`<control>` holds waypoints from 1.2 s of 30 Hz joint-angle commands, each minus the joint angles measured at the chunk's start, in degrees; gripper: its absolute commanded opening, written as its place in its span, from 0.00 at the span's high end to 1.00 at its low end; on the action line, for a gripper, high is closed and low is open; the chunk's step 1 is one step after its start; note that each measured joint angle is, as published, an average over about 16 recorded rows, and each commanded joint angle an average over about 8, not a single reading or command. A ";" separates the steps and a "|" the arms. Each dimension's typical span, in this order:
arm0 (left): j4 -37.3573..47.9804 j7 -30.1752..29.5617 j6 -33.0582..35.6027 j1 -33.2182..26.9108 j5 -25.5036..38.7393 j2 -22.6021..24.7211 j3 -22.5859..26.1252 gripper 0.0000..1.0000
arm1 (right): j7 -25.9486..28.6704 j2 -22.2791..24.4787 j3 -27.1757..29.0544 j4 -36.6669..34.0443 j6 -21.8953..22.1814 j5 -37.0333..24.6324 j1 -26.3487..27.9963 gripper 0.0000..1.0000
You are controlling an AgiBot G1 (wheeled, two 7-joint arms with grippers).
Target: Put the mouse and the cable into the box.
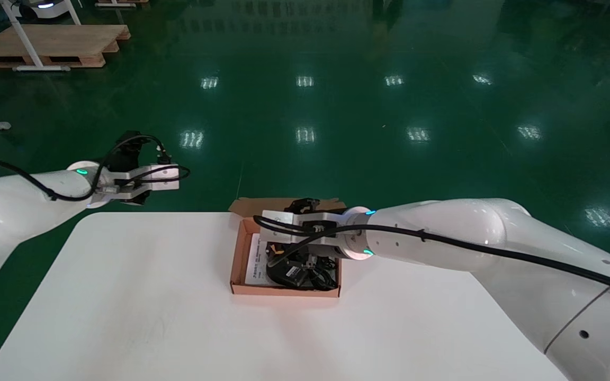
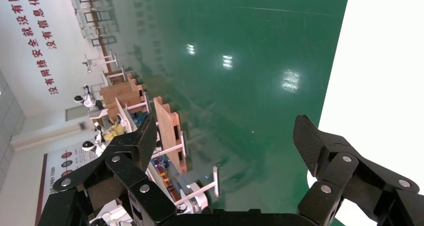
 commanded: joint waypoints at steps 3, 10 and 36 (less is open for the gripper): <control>-0.03 0.01 0.01 0.00 -0.01 -0.02 0.00 0.00 | 0.04 0.50 0.68 0.41 -0.66 0.64 -0.41 0.00; -0.15 -0.03 0.02 0.04 0.00 -0.09 0.02 0.00 | 0.22 4.89 5.94 3.69 -5.52 6.26 -4.01 0.00; -5.08 -2.86 4.97 2.82 -3.61 -2.94 -3.23 0.00 | 0.97 23.57 28.34 17.71 -26.27 30.20 -19.32 0.00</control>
